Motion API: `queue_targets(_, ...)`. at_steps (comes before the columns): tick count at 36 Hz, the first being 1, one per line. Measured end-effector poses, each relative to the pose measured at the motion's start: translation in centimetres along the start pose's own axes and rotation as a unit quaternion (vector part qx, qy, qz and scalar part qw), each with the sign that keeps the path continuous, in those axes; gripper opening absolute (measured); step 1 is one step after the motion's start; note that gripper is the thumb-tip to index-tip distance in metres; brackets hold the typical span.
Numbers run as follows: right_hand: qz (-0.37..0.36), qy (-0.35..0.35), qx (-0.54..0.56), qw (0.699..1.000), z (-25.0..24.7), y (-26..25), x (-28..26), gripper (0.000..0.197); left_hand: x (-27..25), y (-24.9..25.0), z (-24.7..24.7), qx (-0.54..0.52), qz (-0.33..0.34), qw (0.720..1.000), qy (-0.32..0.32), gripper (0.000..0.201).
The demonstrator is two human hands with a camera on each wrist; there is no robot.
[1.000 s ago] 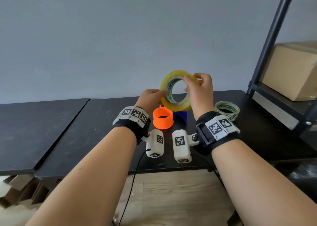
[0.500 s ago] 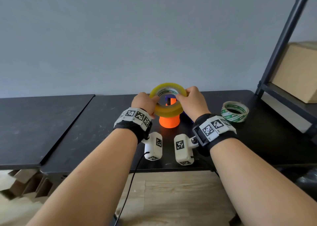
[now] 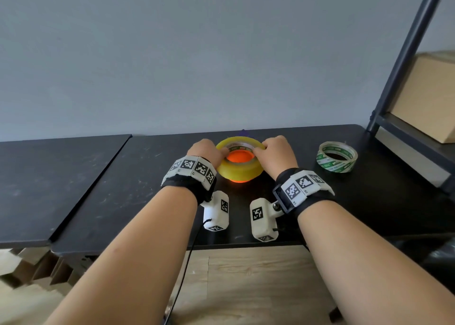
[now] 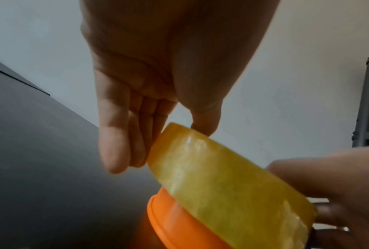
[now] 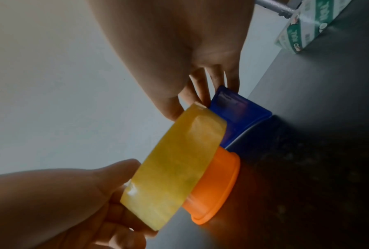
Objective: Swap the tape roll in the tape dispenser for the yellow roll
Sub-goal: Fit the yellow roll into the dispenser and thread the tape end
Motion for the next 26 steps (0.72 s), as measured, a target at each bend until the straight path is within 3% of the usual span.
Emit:
queue_targets(4, -0.012, -0.001, -0.022, 1.0, 0.1, -0.3, -0.4, 0.028, 0.0, -0.4, 0.7, 0.012, -0.001, 1.0, -0.007, 0.043)
queue_targets(15, 0.035, -0.003, 0.019, 0.999, 0.5, 0.6, -1.2, 0.053, -0.4, -0.8, 0.4, 0.041, -0.022, 0.999, -0.021, 0.057)
queue_targets(22, 0.037, -0.02, 0.007, 0.999, 0.6, 0.2, -1.3, 0.041, -0.8, -0.7, 1.8, 0.019, -0.024, 0.997, -0.073, 0.054)
queue_targets(26, 0.028, -0.032, 0.009, 0.999, 0.7, -0.5, -1.5, 0.049, -1.2, -0.8, 2.0, -0.006, -0.041, 0.995, -0.087, 0.057)
Point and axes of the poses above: each hand's wrist, its own x-axis towards the middle knuckle, its own z-axis out of the palm, y = z × x, the point moved 6 cm from there along x, towards the middle knuckle, and after that the axes turned 13 degrees about -z, right-handed, at the moved point
